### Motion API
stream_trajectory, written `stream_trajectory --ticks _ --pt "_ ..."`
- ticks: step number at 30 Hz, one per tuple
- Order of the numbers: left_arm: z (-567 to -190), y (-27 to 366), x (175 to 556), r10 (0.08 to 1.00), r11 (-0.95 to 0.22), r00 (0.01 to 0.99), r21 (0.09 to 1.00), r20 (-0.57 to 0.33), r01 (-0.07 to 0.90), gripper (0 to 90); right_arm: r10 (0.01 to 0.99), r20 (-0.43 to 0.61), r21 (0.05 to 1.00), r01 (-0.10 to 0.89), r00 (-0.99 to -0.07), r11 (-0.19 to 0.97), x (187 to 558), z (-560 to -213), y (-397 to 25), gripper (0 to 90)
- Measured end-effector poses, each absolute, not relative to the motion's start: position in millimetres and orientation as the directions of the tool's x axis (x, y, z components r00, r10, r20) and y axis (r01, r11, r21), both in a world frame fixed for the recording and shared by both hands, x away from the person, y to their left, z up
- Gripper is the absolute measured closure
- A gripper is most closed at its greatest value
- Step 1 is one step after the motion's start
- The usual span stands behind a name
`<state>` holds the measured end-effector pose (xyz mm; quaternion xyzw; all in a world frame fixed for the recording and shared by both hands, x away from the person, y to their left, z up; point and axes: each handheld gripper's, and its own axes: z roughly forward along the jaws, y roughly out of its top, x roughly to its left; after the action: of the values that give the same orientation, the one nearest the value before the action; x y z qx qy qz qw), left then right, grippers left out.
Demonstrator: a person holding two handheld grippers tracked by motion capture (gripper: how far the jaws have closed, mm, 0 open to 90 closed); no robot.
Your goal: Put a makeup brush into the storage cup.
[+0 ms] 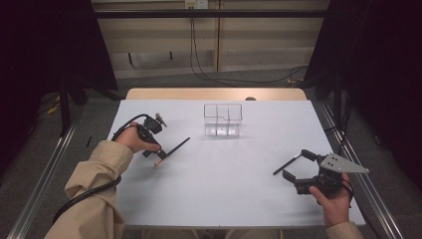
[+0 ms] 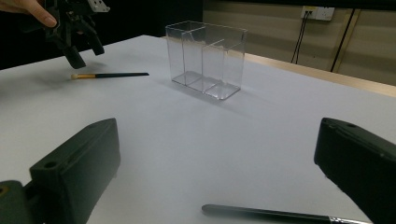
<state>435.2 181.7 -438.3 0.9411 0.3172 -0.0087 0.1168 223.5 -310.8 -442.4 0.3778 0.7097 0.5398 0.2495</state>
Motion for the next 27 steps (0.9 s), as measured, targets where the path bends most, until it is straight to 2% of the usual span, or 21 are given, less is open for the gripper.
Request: stream_trajectory --ticks 4,5,7,13,15,19,21,27 --pt "-438.7 179.1 434.3 0.587 -0.778 0.805 0.211 -0.089 0.591 12.2 0.804 0.053 0.955 0.266 -0.592 0.133 223.6 -442.3 -310.3 0.0" --pt "-438.4 178.5 434.1 0.586 -0.779 0.806 0.214 -0.088 0.590 12.2 0.805 0.052 0.955 0.266 -0.591 0.134 223.7 -442.4 -310.1 0.0" --pt "-436.7 176.0 433.5 0.573 -0.789 0.816 0.217 -0.076 0.574 22.8 0.805 0.052 0.954 0.267 -0.591 0.135 223.8 -442.3 -309.9 0.0" --pt "-437.7 170.0 432.7 0.558 -0.803 0.827 0.206 -0.066 0.559 37.2 0.805 0.053 0.955 0.266 -0.590 0.132 223.5 -442.3 -310.7 0.0" --pt "-439.0 168.7 433.3 0.561 -0.800 0.823 0.197 -0.090 0.567 46.0 0.805 0.051 0.955 0.264 -0.591 0.134 223.5 -442.2 -310.7 0.0" --pt "-441.0 165.8 433.4 0.556 -0.804 0.827 0.195 -0.085 0.561 48.1 0.805 0.052 0.955 0.265 -0.592 0.133 223.7 -442.4 -311.1 0.0" --pt "-442.6 164.0 433.6 0.554 -0.798 0.825 0.213 -0.108 0.564 51.7 0.805 0.053 0.955 0.267 -0.591 0.133 223.8 -442.6 -311.3 0.0" --pt "-445.5 159.1 435.1 0.546 -0.812 0.833 0.192 -0.086 0.552 61.5 0.804 0.052 0.955 0.266 -0.593 0.135 223.7 -442.4 -311.3 0.0"
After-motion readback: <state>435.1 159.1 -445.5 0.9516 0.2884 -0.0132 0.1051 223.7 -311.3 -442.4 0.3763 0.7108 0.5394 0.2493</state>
